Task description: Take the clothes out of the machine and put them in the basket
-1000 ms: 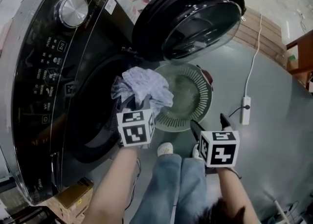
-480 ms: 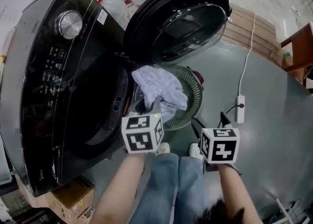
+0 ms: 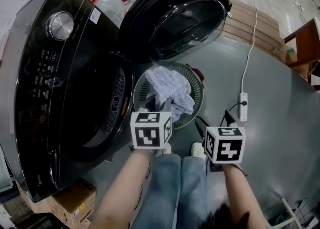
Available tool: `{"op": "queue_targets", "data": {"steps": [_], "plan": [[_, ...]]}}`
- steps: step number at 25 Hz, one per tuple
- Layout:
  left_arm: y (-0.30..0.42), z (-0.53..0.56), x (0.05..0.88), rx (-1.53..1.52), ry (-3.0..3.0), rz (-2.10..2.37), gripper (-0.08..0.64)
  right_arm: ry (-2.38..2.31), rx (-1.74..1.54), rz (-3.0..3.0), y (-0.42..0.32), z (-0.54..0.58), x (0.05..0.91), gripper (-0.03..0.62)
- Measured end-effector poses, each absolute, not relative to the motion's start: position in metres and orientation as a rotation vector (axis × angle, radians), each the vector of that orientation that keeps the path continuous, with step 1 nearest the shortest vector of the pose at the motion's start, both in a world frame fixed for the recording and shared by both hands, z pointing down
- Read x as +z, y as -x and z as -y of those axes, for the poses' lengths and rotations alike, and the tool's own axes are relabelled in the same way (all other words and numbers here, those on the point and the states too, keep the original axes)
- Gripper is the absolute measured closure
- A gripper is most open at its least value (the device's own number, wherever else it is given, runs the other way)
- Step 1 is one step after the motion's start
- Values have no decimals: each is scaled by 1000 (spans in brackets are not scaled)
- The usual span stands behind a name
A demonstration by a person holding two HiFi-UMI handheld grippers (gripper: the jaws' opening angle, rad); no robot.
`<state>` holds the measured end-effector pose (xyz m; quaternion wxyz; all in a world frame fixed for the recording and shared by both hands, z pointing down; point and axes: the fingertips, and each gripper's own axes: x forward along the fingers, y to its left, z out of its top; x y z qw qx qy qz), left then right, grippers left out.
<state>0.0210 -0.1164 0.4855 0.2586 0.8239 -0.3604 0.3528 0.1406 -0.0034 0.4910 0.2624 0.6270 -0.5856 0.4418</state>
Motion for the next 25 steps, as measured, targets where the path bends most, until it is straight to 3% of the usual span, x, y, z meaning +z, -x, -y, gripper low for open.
{"op": "queue_targets", "data": {"steps": [5,6,8,9,25], "plan": [[-20,111,534,1045,-2160,928,463,-1700,1217,1556,-146,1,508,156],[-20,109,542,1051,-2149,908,389,-1702,1223,1553,-145,2,510,156],[-21,107,551,1037,-2138,881,156,-1704,1235,1547,-145,2,515,158],[-20,108,553,1035,-2136,883,138,-1705,1239,1544,-144,2,518,158],[70,120,578,1177,-2066,1033,112,-1614,1253,1570,-108,19,547,166]]}}
